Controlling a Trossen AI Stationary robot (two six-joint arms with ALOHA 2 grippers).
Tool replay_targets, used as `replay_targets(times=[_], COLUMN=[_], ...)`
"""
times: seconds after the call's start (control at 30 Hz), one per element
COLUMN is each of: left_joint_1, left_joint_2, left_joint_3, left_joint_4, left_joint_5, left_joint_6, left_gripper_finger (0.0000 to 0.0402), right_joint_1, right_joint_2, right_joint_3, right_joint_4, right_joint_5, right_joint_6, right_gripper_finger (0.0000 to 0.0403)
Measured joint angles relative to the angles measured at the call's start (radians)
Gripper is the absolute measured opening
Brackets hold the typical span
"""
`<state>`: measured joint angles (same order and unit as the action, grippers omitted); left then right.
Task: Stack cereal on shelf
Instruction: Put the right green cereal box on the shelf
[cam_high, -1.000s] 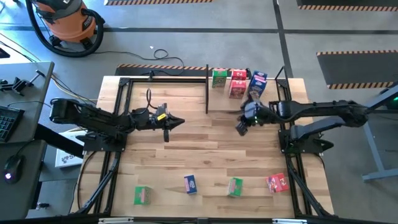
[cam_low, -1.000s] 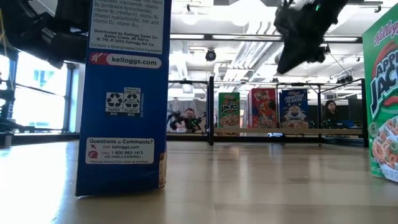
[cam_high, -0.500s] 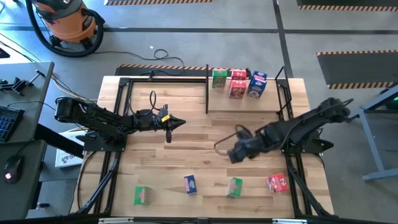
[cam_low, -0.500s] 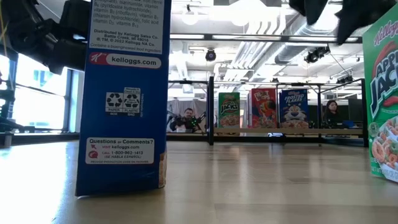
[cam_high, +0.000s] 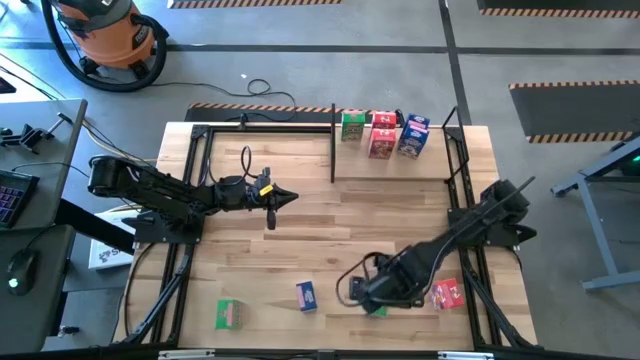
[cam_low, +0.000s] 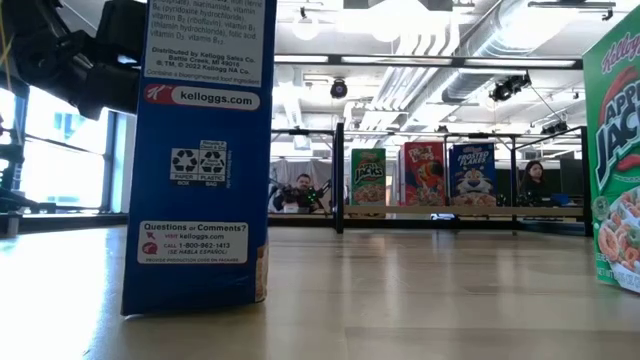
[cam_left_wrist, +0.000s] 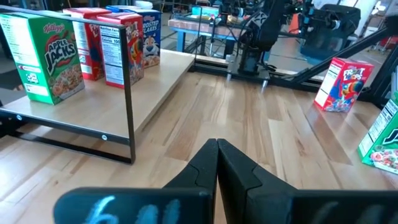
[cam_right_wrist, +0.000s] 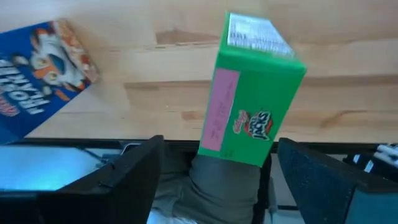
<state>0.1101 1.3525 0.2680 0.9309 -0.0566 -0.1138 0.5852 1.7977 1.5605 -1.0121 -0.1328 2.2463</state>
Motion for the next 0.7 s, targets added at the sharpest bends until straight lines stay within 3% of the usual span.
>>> replay_targets(times=[0.23,0.47,0.7], left_joint_1=[-0.002,-0.002,-0.002], left_joint_2=[0.000,0.000,0.000], left_joint_3=[0.000,0.000,0.000], left_joint_4=[-0.003,-0.003,-0.006], left_joint_5=[0.019,0.023,0.023], left_joint_6=[-0.013,-0.016,-0.015], left_gripper_finger=[0.0000,0.0000,0.0000], right_joint_1=[0.012,0.009,0.003], right_joint_2=[0.057,0.066,0.088], right_joint_3=[0.015,0.014,0.014], right_joint_4=[-0.025,-0.064,-0.048], right_joint_5=[-0.034,0.027,0.016], right_joint_6=[0.061,0.078,0.042], right_gripper_finger=[0.0303,0.0301,0.0256])
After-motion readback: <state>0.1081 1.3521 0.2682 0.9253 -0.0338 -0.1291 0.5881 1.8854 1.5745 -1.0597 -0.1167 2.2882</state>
